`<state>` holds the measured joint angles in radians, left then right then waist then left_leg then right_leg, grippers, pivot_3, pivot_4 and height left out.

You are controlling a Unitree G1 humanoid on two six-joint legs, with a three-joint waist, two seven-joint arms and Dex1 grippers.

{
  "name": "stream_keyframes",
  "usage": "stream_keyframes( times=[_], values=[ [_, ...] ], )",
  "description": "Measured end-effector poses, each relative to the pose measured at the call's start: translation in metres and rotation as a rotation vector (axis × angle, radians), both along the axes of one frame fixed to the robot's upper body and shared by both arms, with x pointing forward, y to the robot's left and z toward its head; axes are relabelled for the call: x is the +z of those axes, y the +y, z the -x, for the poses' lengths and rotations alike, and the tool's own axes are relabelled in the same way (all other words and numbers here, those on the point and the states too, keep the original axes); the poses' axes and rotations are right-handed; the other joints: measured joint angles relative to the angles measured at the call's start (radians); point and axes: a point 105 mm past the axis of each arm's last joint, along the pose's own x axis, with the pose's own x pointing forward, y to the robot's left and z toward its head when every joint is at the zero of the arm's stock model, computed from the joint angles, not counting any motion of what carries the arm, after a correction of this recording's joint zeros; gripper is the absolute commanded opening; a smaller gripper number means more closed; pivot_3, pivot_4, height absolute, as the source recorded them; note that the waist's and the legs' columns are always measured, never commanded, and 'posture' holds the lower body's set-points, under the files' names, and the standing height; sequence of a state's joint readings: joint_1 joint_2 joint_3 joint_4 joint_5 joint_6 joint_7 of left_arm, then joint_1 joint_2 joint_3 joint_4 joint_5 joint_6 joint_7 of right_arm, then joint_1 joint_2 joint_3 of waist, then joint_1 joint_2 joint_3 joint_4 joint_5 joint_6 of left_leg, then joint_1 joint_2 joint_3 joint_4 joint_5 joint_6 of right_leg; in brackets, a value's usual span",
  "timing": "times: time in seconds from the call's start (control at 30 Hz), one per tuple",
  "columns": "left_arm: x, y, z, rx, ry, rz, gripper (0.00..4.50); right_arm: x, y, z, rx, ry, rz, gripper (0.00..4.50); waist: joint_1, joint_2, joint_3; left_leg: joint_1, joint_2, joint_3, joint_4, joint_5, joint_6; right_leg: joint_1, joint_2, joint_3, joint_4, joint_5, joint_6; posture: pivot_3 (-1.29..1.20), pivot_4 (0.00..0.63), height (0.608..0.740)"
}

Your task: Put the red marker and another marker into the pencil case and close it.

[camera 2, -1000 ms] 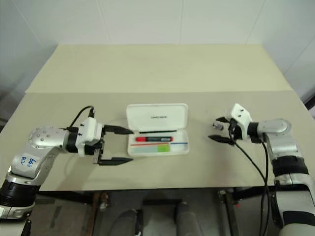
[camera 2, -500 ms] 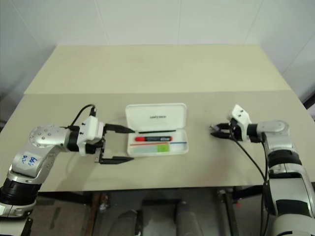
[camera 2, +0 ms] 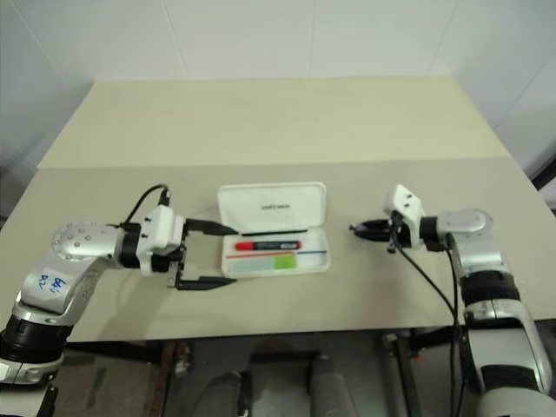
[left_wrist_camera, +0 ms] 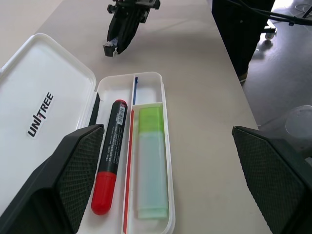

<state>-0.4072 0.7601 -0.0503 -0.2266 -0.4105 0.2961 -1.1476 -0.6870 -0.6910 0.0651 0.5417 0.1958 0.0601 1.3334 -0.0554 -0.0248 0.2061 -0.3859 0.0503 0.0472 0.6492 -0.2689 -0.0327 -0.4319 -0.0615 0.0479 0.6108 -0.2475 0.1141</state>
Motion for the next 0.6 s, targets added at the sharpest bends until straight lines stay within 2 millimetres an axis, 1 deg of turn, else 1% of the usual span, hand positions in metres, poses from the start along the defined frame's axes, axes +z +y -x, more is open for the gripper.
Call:
stream_keyframes(
  times=[0.13,0.2,0.27,0.33,0.47,0.53,0.6],
  values=[
    [-0.002,0.001,0.001,0.002,0.009,-0.002,4.50,0.010,0.034,0.029,0.144,0.010,-0.033,0.35,0.005,0.000,0.000,-0.001,0.000,-0.001,0.000,0.000,0.000,0.000,0.000,0.000,0.000,0.000,0.000,0.00,0.150,0.740],
    [-0.004,0.001,0.001,0.003,0.014,-0.002,4.50,0.010,0.046,0.040,0.194,0.029,-0.034,0.35,0.005,0.000,0.000,-0.001,0.000,0.000,0.001,0.000,0.000,0.000,0.000,0.000,-0.001,0.000,0.000,0.00,0.150,0.740],
    [-0.004,0.001,0.001,0.004,0.015,-0.002,4.50,0.007,0.052,0.046,0.222,0.043,-0.023,0.35,0.005,0.000,0.000,-0.001,0.000,0.000,0.002,0.000,0.000,0.001,0.000,0.000,-0.002,0.000,-0.001,0.00,0.150,0.740],
    [-0.004,0.001,0.002,0.003,0.015,-0.002,4.50,0.002,0.058,0.049,0.242,0.060,-0.012,0.35,0.005,0.000,0.000,-0.001,0.000,0.000,0.002,0.000,0.000,0.001,0.000,0.000,-0.003,-0.006,-0.010,0.00,0.150,0.740],
    [-0.004,0.001,0.002,0.002,0.016,-0.003,4.50,-0.011,0.067,0.051,0.269,0.086,0.010,0.35,0.002,0.000,0.000,-0.001,0.000,0.000,0.002,0.000,0.000,0.001,0.000,0.000,-0.002,-0.006,-0.010,0.00,0.150,0.740],
    [-0.004,0.001,0.002,0.002,0.017,-0.004,4.50,-0.016,0.067,0.046,0.252,0.092,0.017,0.35,0.002,0.000,0.000,-0.001,0.000,0.001,0.002,0.000,0.000,0.000,0.000,0.000,-0.002,-0.006,-0.010,0.00,0.150,0.740],
    [-0.004,0.001,0.002,0.002,0.017,-0.004,4.50,-0.017,0.068,0.040,0.243,0.085,0.033,0.35,0.001,0.000,0.000,-0.001,0.000,0.001,0.002,0.000,0.000,0.000,0.000,0.000,-0.002,-0.005,-0.010,0.00,0.150,0.740]
  ],
)
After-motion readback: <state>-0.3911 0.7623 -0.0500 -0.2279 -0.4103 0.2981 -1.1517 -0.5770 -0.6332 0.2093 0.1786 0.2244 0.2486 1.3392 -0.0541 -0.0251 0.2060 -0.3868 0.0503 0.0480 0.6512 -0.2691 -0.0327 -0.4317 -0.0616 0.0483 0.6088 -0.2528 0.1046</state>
